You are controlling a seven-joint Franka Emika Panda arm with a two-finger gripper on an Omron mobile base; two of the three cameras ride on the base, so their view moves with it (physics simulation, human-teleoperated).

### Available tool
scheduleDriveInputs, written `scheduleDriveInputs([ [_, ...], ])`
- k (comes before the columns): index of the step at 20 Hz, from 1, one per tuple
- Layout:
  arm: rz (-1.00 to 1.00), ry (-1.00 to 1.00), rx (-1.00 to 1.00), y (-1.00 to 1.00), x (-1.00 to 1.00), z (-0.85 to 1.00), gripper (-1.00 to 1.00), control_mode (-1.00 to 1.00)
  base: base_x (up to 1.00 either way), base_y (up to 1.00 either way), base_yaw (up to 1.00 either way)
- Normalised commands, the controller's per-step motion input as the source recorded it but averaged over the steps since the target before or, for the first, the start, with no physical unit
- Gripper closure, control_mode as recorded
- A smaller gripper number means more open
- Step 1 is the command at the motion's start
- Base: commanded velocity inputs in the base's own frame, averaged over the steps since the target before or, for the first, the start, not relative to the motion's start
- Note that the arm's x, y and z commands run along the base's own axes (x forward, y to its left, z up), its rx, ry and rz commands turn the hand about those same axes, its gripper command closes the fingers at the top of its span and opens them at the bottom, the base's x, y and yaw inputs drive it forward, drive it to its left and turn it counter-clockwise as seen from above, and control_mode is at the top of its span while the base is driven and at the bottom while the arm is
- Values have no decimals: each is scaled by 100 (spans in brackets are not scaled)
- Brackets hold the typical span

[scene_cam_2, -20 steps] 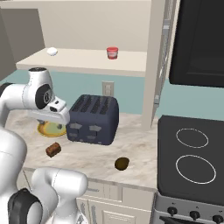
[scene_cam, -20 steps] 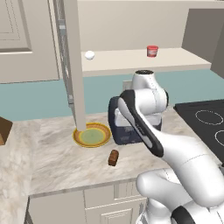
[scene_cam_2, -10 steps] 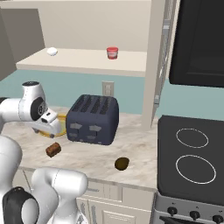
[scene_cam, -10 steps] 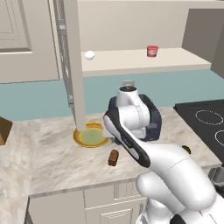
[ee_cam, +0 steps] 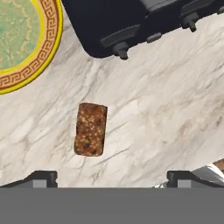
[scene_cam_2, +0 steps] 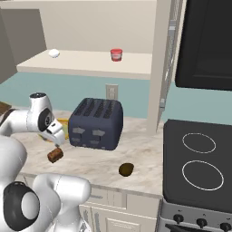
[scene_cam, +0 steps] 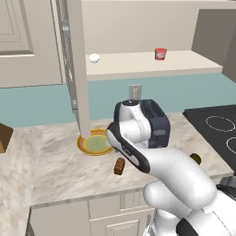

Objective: Pick the avocado and bread from the counter and place them on the plate. Then pick the jam from the cabinet and place it next to the plate. Lastly close the cabinet door.

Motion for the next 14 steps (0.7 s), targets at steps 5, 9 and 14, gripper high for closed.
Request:
scheduleDriveInputs([
  [5,-11,0,0,0,22,-38,-100,-100,0,0,0],
  [9,-9,0,0,0,24,-37,-100,-100,0,0,0],
  [14,-9,3,0,8,23,-37,-100,-100,0,0,0],
])
